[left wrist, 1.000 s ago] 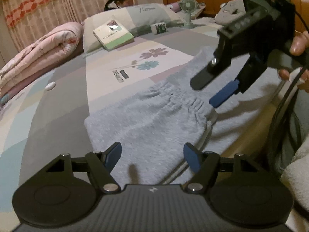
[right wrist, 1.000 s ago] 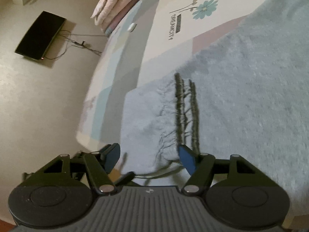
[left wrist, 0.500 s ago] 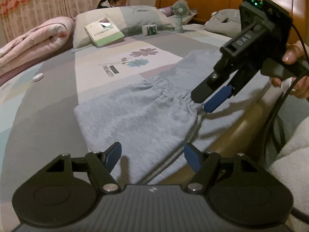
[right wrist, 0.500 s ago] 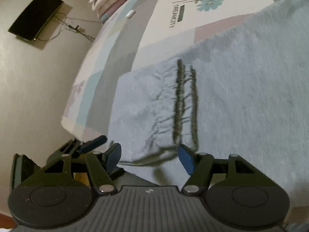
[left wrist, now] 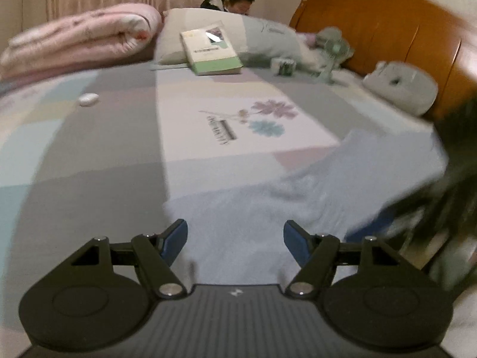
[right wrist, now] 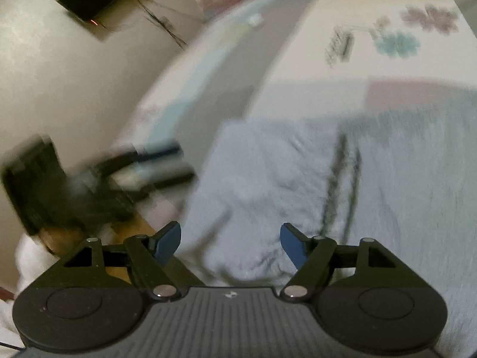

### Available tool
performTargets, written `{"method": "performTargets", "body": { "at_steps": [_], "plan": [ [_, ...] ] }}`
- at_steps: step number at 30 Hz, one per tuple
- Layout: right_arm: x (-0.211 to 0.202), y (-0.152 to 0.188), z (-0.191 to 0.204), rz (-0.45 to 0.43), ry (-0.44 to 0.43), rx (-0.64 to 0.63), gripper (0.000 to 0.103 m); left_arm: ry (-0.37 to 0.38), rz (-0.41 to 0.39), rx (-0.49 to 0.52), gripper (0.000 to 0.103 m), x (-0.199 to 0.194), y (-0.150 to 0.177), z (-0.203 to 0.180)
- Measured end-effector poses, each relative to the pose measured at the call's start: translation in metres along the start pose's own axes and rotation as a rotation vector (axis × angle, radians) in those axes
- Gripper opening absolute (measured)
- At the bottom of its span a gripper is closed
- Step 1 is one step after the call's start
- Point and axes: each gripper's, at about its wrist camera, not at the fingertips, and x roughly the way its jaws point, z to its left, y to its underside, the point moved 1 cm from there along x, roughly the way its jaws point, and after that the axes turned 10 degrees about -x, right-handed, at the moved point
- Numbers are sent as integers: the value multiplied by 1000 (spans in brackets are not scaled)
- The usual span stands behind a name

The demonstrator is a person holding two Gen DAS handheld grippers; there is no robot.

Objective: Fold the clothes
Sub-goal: 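Open the left gripper to release the cuff while the right gripper presses the fold, then move the right gripper to the folded end of the grey sweatpants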

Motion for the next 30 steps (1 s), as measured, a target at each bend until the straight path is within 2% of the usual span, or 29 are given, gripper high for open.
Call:
{"method": "performTargets", "body": {
  "at_steps": [3, 6, 8, 14, 17, 20, 22, 24, 28, 30],
  "plan": [
    [4, 13, -4, -2, 2, 4, 78, 67, 37, -41, 71, 26, -6, 3],
    [-2, 18, -4, -20, -1, 8, 78, -16, 77, -87, 71, 60, -7, 13],
    [-5, 24, -2, -24, -4, 0, 78, -102, 99, -112, 67, 75, -5, 19],
    [-19, 27, -1, -45, -11, -8, 81, -132, 54, -3, 70, 47, -3, -14],
    [-38, 22, 5, -80, 51, -37, 86, -138, 34, 22, 74, 29, -1, -28],
    [-74, 21, -3, -132, 200, -62, 92, -181, 46, 47, 75, 23, 3, -42],
    [-103, 24, -11, -159, 367, -78, 98, -231, 54, 82, 76, 24, 9, -54],
    [-126, 30, -22, -177, 545, -87, 100, -276, 57, 117, 76, 23, 16, -67],
    [-160, 53, -56, -148, 851, -87, 103, -260, 76, 146, 76, 24, 28, -90],
    [-162, 64, -74, -108, 917, -66, 103, -246, 86, 164, 77, 28, 34, -104]
  ]
}}
